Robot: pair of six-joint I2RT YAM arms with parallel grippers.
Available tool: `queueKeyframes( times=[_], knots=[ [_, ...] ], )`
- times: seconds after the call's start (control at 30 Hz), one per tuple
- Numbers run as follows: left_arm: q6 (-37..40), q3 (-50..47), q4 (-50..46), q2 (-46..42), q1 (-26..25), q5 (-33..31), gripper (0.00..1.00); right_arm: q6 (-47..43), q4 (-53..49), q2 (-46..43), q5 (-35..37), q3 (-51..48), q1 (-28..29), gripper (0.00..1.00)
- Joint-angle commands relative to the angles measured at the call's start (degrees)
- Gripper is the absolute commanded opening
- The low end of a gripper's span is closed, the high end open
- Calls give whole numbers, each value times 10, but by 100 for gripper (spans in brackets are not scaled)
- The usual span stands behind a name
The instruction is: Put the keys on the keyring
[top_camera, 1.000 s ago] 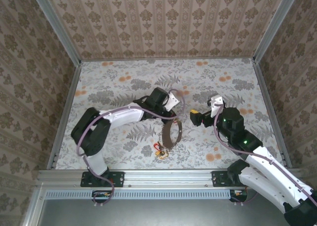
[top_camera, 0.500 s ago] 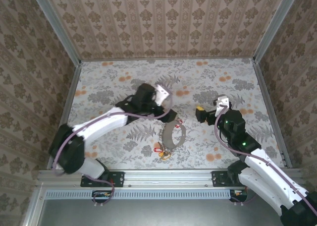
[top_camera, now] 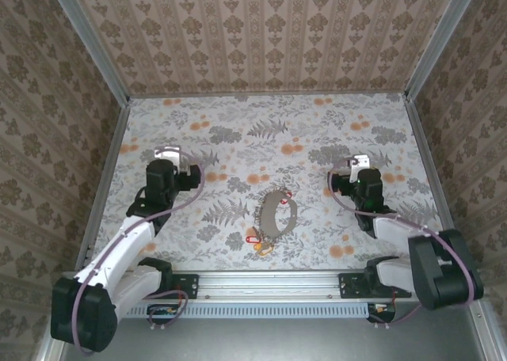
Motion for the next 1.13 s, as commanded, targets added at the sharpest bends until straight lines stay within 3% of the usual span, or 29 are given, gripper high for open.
queueKeyframes(
  times=[0.0, 0.13, 0.27, 0.43, 0.6, 1.1],
  knots=[
    [63, -36, 135, 23, 26, -76, 100, -21, 109, 39, -22, 31, -14, 100],
    [75, -93, 332, 120, 89, -3, 100, 7, 156, 105, -25, 39, -46, 100],
    [107, -77, 418, 238, 117, 54, 100, 33, 187, 159, -15, 47, -64, 100],
    [112, -100, 572, 354, 143, 117, 100, 34, 161, 161, 3, 62, -59, 100],
    [79, -57, 467, 343, 174, 160, 100, 23, 164, 160, 17, 61, -48, 100],
    [84, -52, 464, 346, 170, 153, 100, 24, 161, 159, 10, 62, -50, 100]
  ],
)
